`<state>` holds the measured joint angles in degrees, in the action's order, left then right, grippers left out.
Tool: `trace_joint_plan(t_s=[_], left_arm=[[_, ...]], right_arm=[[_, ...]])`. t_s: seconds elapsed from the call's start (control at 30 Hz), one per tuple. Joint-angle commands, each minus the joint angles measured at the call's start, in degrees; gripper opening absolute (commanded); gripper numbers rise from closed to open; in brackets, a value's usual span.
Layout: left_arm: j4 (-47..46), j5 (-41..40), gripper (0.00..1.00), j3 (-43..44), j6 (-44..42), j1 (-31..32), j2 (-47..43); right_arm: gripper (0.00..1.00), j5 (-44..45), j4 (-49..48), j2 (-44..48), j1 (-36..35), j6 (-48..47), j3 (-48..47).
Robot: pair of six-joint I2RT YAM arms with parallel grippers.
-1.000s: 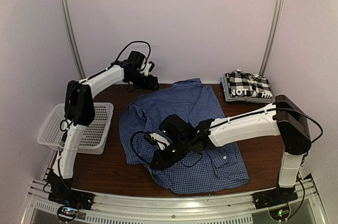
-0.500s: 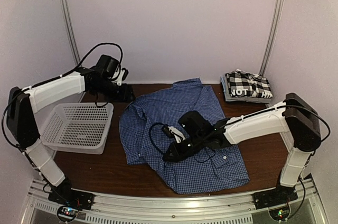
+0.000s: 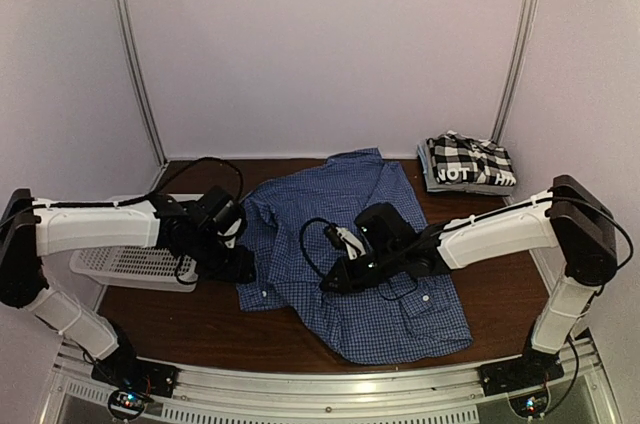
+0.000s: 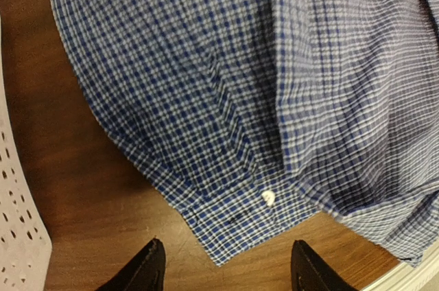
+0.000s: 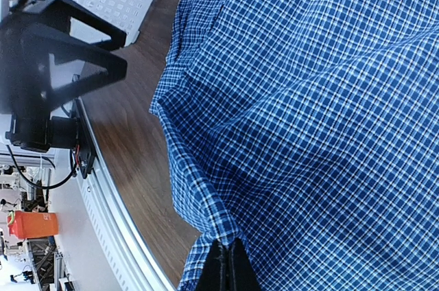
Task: Fold and stack the long sleeve shirts
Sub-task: Pick up the 1/3-folded shirt from the center of the board.
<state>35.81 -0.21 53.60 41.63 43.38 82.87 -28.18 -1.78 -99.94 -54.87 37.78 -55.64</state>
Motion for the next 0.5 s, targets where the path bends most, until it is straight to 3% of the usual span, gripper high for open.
trace_joint_plan(t_s=[0.0, 0.47], left_arm=[[-2.23, -2.77, 0.64, -2.81, 5.39, 1.72, 0.24], [-6.35, -2.07, 0.68, -5.69, 7.43, 6.43, 7.96]], right_arm=[[0.00, 1.89, -1.76, 2.07, 0.19, 0.30, 0.78], [0.00, 2.86, -2.24, 3.02, 0.21, 0.09, 1.57]])
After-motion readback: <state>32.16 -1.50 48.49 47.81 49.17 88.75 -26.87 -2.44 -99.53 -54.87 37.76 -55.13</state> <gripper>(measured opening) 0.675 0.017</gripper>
